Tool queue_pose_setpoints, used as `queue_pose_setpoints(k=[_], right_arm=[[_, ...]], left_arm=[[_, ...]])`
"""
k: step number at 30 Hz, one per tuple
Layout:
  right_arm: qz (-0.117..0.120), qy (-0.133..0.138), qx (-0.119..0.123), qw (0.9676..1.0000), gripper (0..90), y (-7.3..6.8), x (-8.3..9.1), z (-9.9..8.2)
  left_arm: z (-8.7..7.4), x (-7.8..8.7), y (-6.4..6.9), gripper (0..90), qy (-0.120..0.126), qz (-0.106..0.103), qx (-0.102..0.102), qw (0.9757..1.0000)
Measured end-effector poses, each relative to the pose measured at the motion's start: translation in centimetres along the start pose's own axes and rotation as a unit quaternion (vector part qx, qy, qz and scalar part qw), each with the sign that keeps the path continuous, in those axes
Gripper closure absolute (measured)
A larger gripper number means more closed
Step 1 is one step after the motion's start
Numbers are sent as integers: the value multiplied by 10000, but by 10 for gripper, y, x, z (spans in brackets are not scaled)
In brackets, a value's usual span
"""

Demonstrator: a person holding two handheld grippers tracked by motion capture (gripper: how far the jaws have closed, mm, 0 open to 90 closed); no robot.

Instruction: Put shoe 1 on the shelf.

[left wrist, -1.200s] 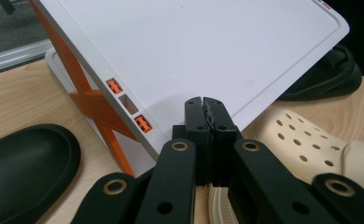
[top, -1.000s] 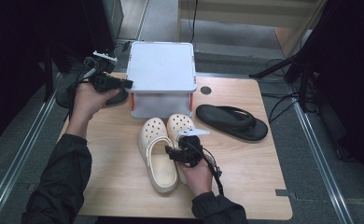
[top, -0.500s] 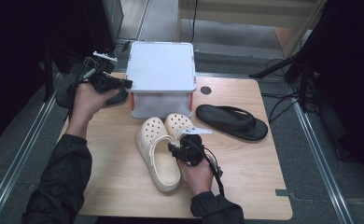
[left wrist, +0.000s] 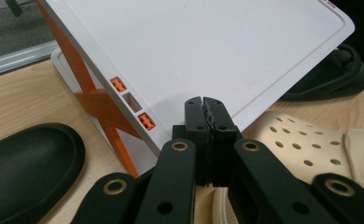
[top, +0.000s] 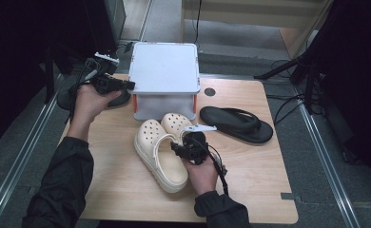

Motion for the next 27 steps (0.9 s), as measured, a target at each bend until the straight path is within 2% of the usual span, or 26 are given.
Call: queue_pose_setpoints(k=[11, 18, 27], right_arm=[[16, 33, 134, 9999, 662, -2, -9, 36], [-101, 81, 167, 9998, 662, 3, -27, 62], [-309, 73, 47, 9995, 662, 17, -54, 84]], left_arm=[[0, 0, 0, 896, 14, -19, 44, 10000], [0, 0, 0, 896, 17, -28, 52, 10000], [0, 0, 0, 897, 5, 14, 20, 10000]])
Point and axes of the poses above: each handheld gripper's, and its own axes: x roughly backward along the jaws, z roughly out of its top, y roughly to its right, the point moved 10 cm from there along -x, roughly forward along the jaws
